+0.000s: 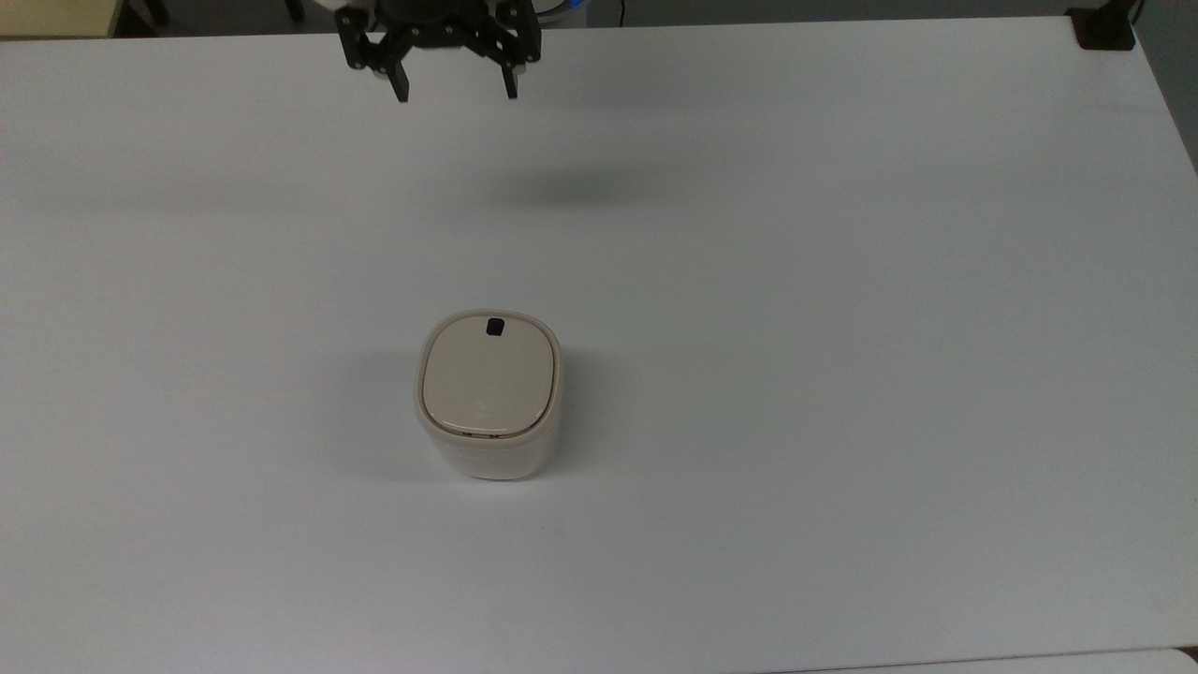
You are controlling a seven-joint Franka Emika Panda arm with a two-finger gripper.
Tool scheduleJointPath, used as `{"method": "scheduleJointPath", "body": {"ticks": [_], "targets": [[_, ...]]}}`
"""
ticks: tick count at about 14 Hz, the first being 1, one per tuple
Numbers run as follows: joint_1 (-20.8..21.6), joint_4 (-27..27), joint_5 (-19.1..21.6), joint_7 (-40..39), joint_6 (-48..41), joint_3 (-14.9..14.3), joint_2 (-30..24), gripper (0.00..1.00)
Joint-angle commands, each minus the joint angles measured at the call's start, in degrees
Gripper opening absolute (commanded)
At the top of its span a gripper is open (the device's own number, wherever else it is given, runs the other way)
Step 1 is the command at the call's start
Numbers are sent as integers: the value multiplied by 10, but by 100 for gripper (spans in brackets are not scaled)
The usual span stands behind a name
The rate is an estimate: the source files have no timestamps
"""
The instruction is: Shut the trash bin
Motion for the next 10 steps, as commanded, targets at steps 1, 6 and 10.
{"method": "scheduleJointPath", "body": {"ticks": [1,6,10], "targets": [[-33,-45,-8,-14,-17,21,-63,100],[-65,-43,-20,-14,-26,59,-73,100],[-102,-38,-20,-15,-21,82,-71,100]]}}
